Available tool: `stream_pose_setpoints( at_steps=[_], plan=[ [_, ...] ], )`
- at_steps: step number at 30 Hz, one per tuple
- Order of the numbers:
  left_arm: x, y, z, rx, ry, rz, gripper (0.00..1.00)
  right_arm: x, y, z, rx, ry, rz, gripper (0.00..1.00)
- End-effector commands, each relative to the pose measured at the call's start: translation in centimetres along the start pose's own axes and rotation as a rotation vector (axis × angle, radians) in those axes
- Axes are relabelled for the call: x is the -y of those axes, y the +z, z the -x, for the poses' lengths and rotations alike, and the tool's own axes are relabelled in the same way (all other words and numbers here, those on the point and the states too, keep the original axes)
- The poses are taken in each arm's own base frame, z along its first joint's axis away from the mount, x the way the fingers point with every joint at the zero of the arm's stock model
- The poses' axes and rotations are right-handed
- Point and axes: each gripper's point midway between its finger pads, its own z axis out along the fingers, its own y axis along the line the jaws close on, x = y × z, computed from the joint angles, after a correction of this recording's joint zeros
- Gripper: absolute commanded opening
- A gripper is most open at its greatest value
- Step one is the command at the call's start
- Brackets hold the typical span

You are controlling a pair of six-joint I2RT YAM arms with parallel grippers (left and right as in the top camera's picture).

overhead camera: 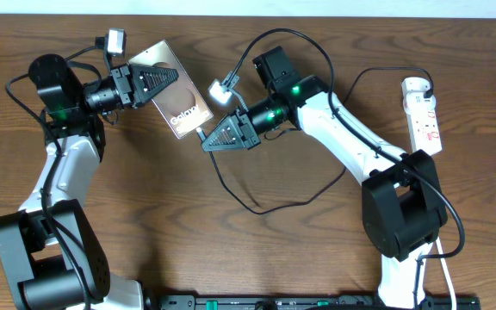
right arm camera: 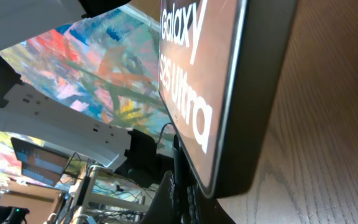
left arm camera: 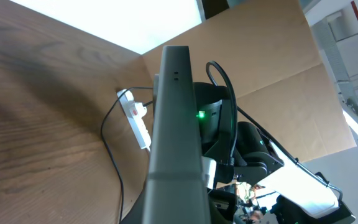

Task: Plug charger to phone and switch on socket

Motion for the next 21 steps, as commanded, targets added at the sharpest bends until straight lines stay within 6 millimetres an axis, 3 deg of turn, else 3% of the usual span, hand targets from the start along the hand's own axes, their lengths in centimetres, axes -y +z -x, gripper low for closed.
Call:
stream_pose_setpoints(
  at_steps=[1, 21],
  plan=[
    [1.30, 0.32, -0.93, -0.061, 0.045, -0.038, 0.07, -1.18, 0.05, 0.47, 0.006, -0.017, 0.038, 0.01],
    [1.30, 0.32, -0.93, -0.061, 0.075, -0.038, 0.07, -1.41, 0.04, 0.64, 0.009, 0.015, 0.052, 0.01]
  ],
)
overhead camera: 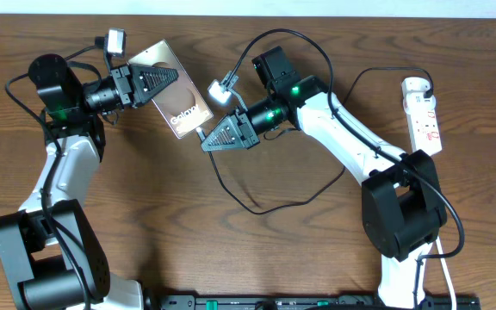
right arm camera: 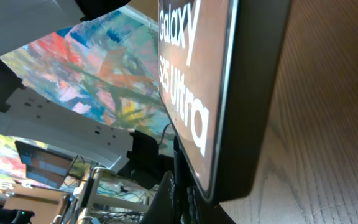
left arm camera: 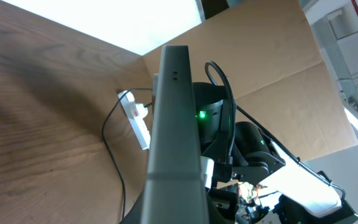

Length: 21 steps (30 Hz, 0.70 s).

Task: Plug charger to phone and switch on socket

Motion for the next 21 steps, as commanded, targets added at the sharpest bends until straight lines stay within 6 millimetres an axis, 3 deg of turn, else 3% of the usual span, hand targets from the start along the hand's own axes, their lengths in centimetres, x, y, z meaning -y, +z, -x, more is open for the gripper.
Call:
stream_pose_setpoints(
  at_steps=[1, 21],
  plan=[
    [1.32, 0.32, -0.93, -0.061, 0.064, -0.040, 0.07, -1.56, 0.02, 0.54, 0.008, -0.015, 0.060, 0.01],
    [1.32, 0.31, -0.93, -0.061, 0.075, -0.040, 0.07, -1.88, 0.85, 0.25, -0.009, -0.016, 0.068, 0.01]
  ],
)
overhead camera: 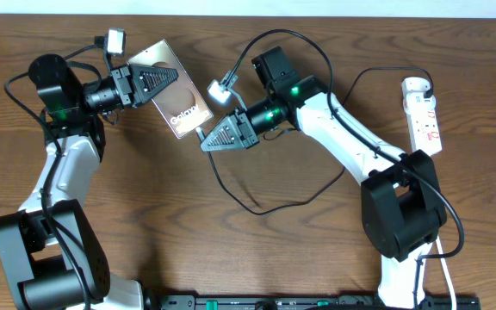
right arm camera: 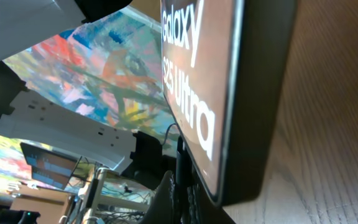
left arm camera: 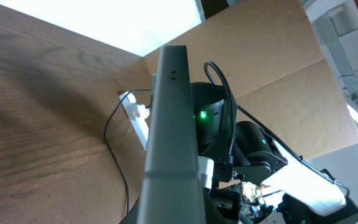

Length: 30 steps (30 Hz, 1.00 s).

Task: Plug charger to phone and switch on socket

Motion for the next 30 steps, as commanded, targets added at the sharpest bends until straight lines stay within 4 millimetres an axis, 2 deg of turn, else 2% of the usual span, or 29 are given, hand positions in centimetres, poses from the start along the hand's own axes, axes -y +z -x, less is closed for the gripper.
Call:
stream_pose_setpoints(
  at_steps=[1, 18, 21, 30],
  plan=[
    [1.3, 0.3, -0.9, -0.061, 0.053, -0.041, 0.07, -1.7, 0.7, 0.2, -0.008, -0.030, 0.057, 0.01],
    [1.4, 0.3, -0.9, -0.061, 0.053, -0.041, 0.08, -1.6, 0.7, 0.2, -0.010, -0.027, 0.054, 0.01],
    [1.3, 0.3, -0.9, -0.061, 0.053, -0.041, 0.07, -1.0, 0.6, 0.1, -0.011, -0.017, 0.019, 0.01],
    [1.3, 0.3, -0.9, -0.061, 0.053, -0.041, 0.07, -0.3, -0.6, 0.5, 0.013, -0.008, -0.009, 0.01]
  ],
)
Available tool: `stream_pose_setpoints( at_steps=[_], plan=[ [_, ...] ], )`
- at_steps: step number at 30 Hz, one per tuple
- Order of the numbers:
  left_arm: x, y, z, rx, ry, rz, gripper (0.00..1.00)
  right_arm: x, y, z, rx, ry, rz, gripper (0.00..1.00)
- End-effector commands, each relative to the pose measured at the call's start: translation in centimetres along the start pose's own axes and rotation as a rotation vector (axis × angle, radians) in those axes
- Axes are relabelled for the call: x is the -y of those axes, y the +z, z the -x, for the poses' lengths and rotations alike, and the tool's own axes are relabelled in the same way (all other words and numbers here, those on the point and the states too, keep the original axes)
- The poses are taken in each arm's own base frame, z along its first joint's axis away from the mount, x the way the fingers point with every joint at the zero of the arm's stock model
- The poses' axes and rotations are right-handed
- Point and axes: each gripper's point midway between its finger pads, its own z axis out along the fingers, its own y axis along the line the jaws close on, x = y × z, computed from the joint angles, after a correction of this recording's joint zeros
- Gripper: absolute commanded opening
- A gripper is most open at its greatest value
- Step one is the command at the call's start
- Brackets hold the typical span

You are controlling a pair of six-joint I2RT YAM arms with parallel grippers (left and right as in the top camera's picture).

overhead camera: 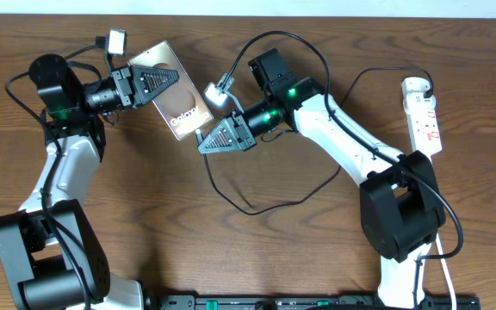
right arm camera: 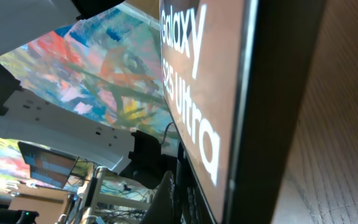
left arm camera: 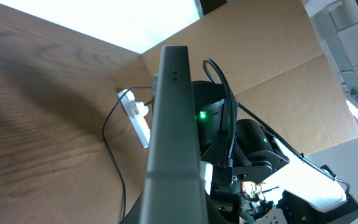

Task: Plug charger to phone and switch on socket

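Observation:
The phone point(overhead camera: 177, 102), its screen reading "Galaxy S25 Ultra", is held tilted above the table with my left gripper point(overhead camera: 158, 84) shut on its upper end. My right gripper point(overhead camera: 205, 142) is at the phone's lower end, shut on the charger plug, which its fingers hide. The black charger cable point(overhead camera: 257, 205) loops across the table from there. In the left wrist view the phone point(left arm camera: 174, 118) stands edge-on. The phone's screen point(right arm camera: 194, 93) fills the right wrist view. The white socket strip point(overhead camera: 424, 112) lies at the far right; its switch state is too small to read.
The cable trails from the strip past my right arm's base point(overhead camera: 400, 215). A small white adapter point(overhead camera: 114, 40) hangs near my left wrist. The strip point(left arm camera: 135, 115) and my right arm's green light point(left arm camera: 201, 115) show behind the phone.
My right gripper has moved slightly left and closer to the phone's lower end. The phone looms larger in the right wrist view. The cable loop has shifted left. My left gripper has stayed still.
At every earlier moment my left gripper held the phone tilted and my right gripper kept the plug at its lower end, with only tiny shifts. Now the right gripper sits closer against the phone.

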Motion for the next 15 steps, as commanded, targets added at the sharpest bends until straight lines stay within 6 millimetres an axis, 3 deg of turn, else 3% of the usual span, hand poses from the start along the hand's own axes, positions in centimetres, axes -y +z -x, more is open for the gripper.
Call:
stream_pose_setpoints(
  at_steps=[1, 8, 15],
  plan=[
    [1.2, 0.3, -0.7, -0.049, 0.043, -0.034, 0.07, -0.3, -1.2, 0.7, 0.026, -0.013, 0.001, 0.01],
    [1.2, 0.3, -0.7, -0.049, 0.043, -0.034, 0.07, 0.3, -2.8, 1.2, 0.057, -0.002, -0.019, 0.01],
    [1.2, 0.3, -0.7, -0.049, 0.043, -0.034, 0.07, 0.3, -2.8, 1.2, 0.058, -0.002, -0.019, 0.01]
  ],
)
